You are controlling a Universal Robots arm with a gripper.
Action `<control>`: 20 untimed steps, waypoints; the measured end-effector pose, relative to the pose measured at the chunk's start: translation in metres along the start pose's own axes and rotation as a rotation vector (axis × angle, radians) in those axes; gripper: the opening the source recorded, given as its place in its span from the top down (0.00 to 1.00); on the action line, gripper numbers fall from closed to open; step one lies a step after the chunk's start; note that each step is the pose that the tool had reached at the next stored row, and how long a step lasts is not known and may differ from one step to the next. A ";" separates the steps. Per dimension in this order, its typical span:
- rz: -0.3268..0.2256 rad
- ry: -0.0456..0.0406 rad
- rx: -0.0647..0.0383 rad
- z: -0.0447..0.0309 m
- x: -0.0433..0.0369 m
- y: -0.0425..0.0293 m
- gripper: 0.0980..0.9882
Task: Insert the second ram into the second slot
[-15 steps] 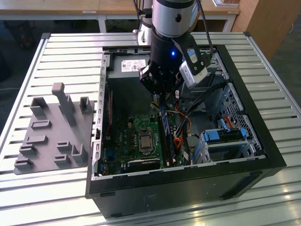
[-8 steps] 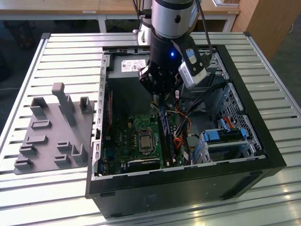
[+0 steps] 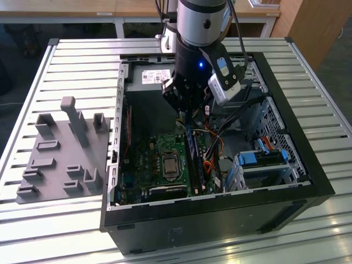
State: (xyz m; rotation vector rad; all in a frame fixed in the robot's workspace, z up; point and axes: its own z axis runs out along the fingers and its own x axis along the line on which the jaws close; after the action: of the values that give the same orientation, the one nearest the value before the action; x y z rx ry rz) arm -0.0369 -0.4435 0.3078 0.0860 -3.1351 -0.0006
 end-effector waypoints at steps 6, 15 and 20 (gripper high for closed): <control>0.000 -0.0001 0.000 0.0011 -0.0001 0.0000 0.96; 0.011 -0.0001 0.000 0.0034 -0.0001 0.0000 0.96; 0.024 -0.0001 0.000 0.0063 -0.0002 0.0000 0.96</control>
State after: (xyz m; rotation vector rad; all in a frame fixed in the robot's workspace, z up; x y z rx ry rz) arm -0.0367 -0.4435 0.3015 0.0478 -3.1360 -0.0010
